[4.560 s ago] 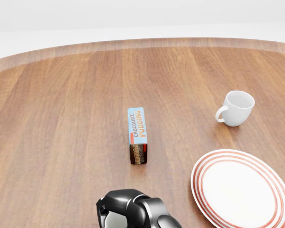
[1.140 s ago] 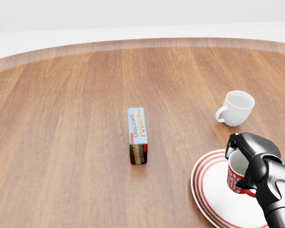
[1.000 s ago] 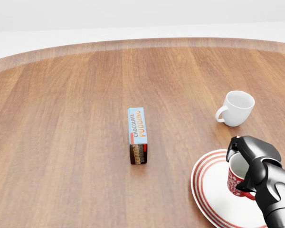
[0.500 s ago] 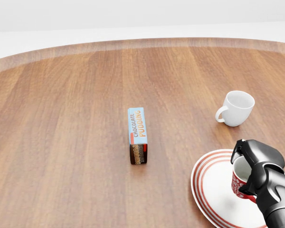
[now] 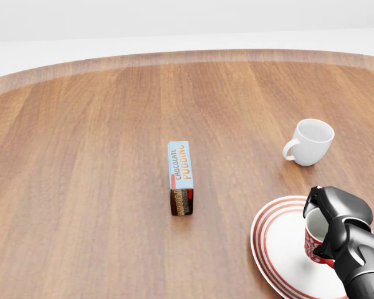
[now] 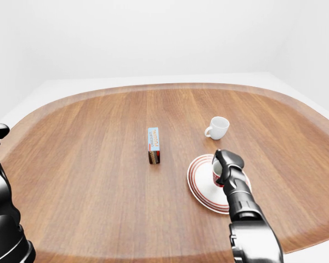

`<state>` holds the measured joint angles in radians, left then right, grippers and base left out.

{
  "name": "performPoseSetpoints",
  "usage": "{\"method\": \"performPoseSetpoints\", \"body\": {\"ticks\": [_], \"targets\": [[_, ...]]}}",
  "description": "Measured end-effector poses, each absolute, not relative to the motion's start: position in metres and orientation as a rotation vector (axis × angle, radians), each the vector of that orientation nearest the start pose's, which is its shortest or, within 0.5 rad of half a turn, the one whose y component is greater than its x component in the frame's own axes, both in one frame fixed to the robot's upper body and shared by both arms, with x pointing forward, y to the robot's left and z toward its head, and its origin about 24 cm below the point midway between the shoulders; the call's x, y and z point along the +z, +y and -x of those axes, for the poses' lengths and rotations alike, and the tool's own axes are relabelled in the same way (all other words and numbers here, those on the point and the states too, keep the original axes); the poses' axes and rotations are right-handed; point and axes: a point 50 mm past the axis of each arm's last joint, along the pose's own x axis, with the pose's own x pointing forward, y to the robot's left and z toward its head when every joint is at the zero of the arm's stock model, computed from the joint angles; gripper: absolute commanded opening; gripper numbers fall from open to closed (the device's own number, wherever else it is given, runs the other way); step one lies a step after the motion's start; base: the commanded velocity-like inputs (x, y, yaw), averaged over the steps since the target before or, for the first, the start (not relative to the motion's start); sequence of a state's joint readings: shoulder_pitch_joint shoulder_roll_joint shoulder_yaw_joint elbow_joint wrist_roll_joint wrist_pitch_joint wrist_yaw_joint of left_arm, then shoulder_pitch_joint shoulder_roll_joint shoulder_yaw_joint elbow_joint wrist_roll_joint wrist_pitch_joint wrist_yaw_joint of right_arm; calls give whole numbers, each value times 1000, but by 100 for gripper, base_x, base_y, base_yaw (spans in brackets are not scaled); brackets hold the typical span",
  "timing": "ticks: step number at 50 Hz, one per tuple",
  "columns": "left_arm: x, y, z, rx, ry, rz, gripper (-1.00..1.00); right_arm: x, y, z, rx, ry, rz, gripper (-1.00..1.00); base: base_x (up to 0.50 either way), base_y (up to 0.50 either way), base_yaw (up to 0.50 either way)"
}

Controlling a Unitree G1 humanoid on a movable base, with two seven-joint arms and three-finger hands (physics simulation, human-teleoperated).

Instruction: Pick up the red mug and put it on the plate

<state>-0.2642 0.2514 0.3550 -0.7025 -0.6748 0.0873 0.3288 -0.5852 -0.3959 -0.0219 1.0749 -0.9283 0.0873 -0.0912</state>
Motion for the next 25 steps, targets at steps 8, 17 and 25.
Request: {"method": "performPoseSetpoints", "body": {"ticks": [8, 17, 25], "targets": [[254, 225, -209, 178, -869, 449, 100, 5, -275, -324, -69, 545, 1284, -100, 0, 0, 0], [254, 225, -209, 182, -866, 448, 100, 6, -275, -323, -69, 539, 1295, 100, 0, 0, 0], [252, 225, -211, 188, -858, 441, 100, 6, -275, -323, -64, 538, 1297, 100, 0, 0, 0]]}}
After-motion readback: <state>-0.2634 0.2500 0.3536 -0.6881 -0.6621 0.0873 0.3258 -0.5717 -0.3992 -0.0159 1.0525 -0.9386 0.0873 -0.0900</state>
